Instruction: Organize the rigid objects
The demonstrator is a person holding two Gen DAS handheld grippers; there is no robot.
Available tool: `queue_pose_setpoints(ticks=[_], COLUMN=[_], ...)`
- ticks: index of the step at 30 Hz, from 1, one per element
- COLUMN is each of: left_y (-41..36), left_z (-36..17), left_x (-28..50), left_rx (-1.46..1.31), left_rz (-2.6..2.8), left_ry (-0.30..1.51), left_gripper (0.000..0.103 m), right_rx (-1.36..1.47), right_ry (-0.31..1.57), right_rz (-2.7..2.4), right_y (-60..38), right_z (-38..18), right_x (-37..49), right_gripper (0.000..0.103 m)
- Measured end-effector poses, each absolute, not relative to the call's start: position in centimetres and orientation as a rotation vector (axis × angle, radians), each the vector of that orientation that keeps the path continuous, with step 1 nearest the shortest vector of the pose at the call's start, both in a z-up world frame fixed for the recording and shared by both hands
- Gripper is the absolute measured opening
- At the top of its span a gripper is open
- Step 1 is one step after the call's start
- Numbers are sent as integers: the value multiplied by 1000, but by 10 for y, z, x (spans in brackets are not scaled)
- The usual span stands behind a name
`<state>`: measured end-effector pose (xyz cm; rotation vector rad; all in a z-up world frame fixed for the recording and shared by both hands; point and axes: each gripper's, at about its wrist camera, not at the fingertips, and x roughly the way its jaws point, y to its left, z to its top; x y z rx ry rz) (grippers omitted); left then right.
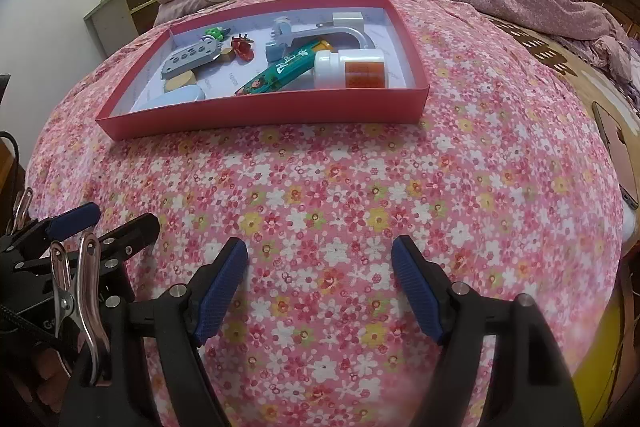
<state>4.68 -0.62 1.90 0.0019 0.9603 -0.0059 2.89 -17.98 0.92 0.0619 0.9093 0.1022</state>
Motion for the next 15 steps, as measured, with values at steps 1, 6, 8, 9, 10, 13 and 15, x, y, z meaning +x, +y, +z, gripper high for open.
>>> queue_pose_setpoints(ticks=[1,6,8,9,10,13,15], left_y=[-6,-8,-9,-9,-9,-7,-7], left_z=[19,19,19,19,19,19,19], left_x=[47,48,49,49,49,47,44], left_rx=[1,0,-1,-3,-5,-17,-12], left_rz=[-4,4,7,8,6,0,2], left_ry=[961,966,969,969,967,960,966], left_gripper=[81,83,83,83,83,83,83], right_rx=[60,64,63,65,67,68,60], right_ry=[910,914,917,918,919,922,926], right_rz=[100,97,95,94,93,91,92], right_y=[-179,-179,-179,-179,-179,-180,-180], right_z=[9,9,9,9,9,9,9], right_x=[29,29,30,30,31,32,32], right_gripper=[77,77,77,77,77,77,77])
